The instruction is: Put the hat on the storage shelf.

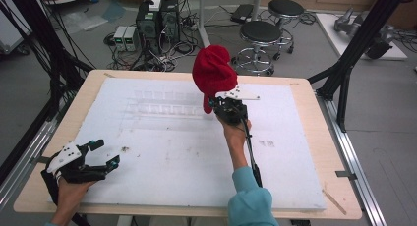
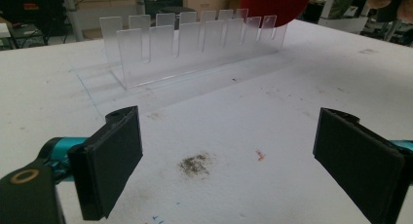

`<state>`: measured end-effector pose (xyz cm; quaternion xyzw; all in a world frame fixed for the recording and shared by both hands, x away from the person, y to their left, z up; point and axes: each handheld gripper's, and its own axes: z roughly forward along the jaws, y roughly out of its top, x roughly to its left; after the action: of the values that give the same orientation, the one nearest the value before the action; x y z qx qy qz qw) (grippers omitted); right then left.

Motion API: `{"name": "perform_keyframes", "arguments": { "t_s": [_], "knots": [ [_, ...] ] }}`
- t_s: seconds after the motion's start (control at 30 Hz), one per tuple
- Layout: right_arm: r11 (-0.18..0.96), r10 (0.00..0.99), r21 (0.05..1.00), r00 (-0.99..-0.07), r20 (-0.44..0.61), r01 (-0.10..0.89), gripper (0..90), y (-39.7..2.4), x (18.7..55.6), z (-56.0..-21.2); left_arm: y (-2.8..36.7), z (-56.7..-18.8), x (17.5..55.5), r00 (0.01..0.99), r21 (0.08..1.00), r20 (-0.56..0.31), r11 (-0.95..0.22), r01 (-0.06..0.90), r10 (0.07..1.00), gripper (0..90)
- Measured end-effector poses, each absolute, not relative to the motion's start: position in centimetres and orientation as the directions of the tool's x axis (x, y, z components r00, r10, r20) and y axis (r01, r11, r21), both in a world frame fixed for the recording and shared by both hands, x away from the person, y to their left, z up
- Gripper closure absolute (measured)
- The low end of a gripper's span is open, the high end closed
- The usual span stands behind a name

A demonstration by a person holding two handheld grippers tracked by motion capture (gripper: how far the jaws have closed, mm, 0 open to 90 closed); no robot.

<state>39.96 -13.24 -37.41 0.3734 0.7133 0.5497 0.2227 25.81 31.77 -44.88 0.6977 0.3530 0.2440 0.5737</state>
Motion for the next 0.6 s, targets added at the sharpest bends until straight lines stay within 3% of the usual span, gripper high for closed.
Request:
{"name": "perform_keyframes", "arguments": {
  "t_s": [0.6],
  "knots": [
    [0.138, 0.769, 0.930, -0.628, 0.115, 0.340, 84.3, -13.16, 39.75, -38.35, 31.77, -44.89, 25.78, 0.630, 0.973, -0.068, -0.087, 0.212, 0.774, 11.3]
  ]
}}
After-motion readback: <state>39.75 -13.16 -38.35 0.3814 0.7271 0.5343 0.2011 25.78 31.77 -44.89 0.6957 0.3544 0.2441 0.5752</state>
